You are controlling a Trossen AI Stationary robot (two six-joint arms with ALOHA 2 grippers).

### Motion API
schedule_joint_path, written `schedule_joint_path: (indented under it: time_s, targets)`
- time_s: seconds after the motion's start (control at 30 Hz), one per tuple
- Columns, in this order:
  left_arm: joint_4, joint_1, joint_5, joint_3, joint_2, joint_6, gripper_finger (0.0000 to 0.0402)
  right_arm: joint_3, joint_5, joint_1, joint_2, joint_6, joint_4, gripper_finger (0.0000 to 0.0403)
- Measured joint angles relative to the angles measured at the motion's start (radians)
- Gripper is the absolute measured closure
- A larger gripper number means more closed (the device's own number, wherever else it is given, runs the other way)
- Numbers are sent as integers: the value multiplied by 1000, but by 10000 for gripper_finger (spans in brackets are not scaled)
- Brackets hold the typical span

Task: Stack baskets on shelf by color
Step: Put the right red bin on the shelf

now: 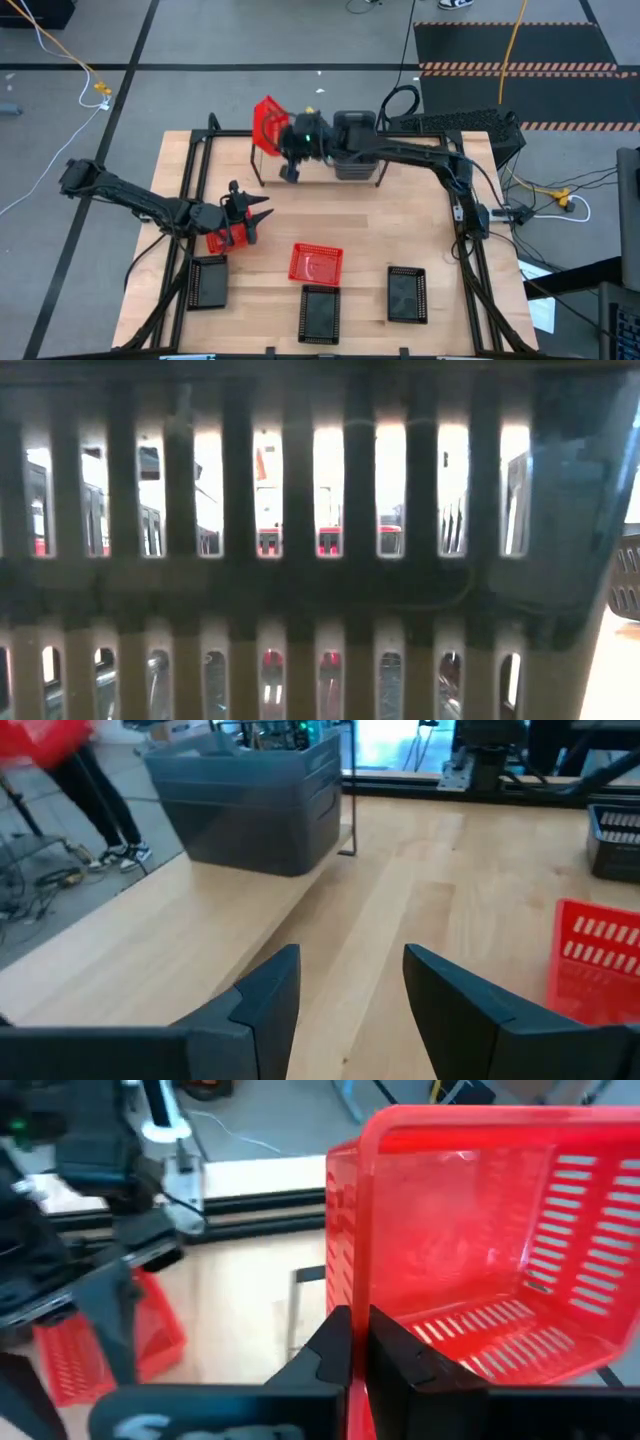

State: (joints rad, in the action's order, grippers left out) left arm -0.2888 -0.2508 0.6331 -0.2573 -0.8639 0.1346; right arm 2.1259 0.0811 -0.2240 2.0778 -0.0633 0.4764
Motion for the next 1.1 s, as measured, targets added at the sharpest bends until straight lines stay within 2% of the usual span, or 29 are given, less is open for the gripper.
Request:
schedule_joint_path:
  time_s: [0.13,0.27,0.47,0.73,0.9,1.1]
  targets:
    - [4,8,0,0,0,26,220,163,-5,-39,66,-19,200,395]
    - [9,7,-3,0,0,33,220,175,-45,-66,82,-88,348,394]
    - [33,7,-4,0,0,29,220,81,-58,-72,83,-100,368,394]
    - [52,7,-4,0,0,29,220,-109,-48,-77,82,0,338,394]
    - [59,7,-4,0,0,29,220,-182,58,-75,79,-23,310,394]
    - [56,7,-4,0,0,29,220,-203,76,-77,79,-50,302,394]
